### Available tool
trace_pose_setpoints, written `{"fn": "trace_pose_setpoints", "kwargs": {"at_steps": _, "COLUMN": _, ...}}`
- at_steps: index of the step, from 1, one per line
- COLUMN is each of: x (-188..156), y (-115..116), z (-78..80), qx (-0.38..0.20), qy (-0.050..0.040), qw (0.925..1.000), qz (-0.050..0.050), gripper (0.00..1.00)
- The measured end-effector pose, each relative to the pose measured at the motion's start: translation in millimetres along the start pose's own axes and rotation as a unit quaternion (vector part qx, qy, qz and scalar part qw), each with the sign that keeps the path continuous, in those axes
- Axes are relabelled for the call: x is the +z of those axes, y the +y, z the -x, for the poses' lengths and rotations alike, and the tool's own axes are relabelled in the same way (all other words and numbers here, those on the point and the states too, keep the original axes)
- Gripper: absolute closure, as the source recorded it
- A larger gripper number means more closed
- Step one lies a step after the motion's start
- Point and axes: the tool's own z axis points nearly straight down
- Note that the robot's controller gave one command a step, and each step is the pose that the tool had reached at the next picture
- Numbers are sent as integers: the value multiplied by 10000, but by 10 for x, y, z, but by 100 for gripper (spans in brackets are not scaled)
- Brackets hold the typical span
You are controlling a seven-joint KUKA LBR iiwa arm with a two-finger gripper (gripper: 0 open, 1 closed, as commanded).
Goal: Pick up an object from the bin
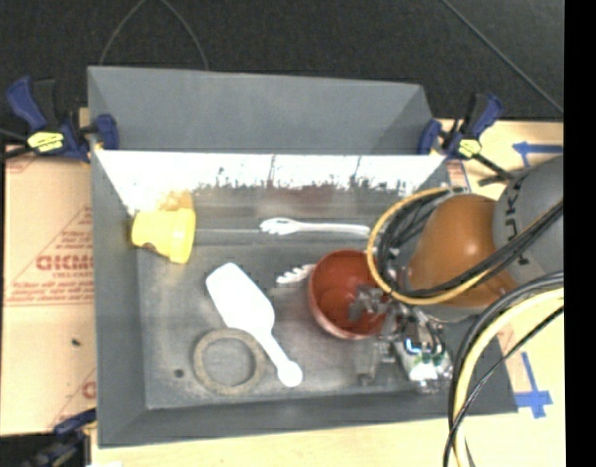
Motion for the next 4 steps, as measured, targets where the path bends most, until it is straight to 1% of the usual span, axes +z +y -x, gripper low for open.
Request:
{"fn": "trace_pose_setpoints", "kwargs": {"at_steps": 1, "x": -3, "y": -91, "z": 683, "qx": -870, "qy": 128, "qw": 9961, "qz": -32, "gripper": 100}}
{"fn": "trace_pose_setpoints", "kwargs": {"at_steps": 2, "x": -4, "y": -91, "z": 682, "qx": -870, "qy": 128, "qw": 9961, "qz": -32, "gripper": 100}}
{"fn": "trace_pose_setpoints", "kwargs": {"at_steps": 3, "x": -261, "y": -86, "z": 650, "qx": -865, "qy": 181, "qw": 9961, "qz": -22, "gripper": 100}}
{"fn": "trace_pose_setpoints", "kwargs": {"at_steps": 4, "x": -677, "y": -86, "z": 712, "qx": -857, "qy": 67, "qw": 9963, "qz": -39, "gripper": 100}}
